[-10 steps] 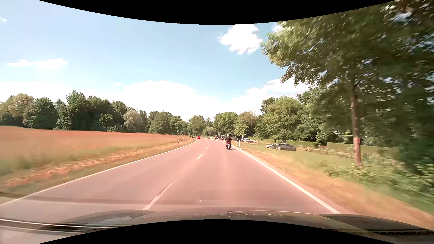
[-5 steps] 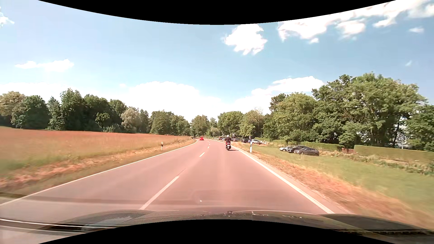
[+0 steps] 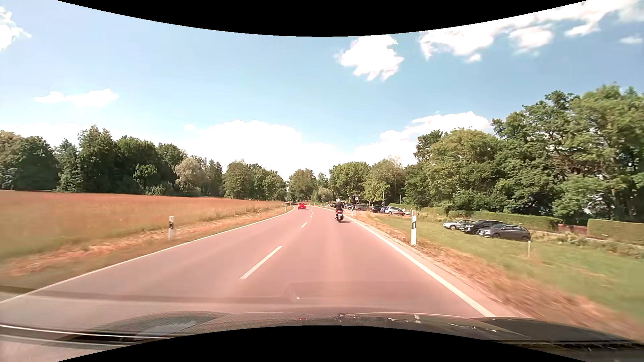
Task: Follow the waypoints while adhering to traffic rules and regulations
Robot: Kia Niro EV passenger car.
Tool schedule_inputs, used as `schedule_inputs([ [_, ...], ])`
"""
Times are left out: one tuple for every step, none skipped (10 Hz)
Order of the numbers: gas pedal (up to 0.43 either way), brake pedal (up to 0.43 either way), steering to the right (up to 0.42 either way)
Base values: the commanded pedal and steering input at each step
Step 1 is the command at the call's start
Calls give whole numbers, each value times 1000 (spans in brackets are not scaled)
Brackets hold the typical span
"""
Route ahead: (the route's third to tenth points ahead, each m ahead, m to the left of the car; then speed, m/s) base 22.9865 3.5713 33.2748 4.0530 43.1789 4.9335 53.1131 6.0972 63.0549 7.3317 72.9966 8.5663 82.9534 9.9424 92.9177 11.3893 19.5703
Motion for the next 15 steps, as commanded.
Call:
schedule_inputs([
  [268,6,-11],
  [268,6,-11],
  [268,6,-11],
  [268,6,-11],
  [268,6,-11],
  [268,6,-11],
  [268,6,-11],
  [268,6,-11],
  [268,6,-11],
  [268,6,-10],
  [268,6,-10],
  [268,6,-10],
  [268,6,-10],
  [268,6,-10],
  [268,6,-10],
])
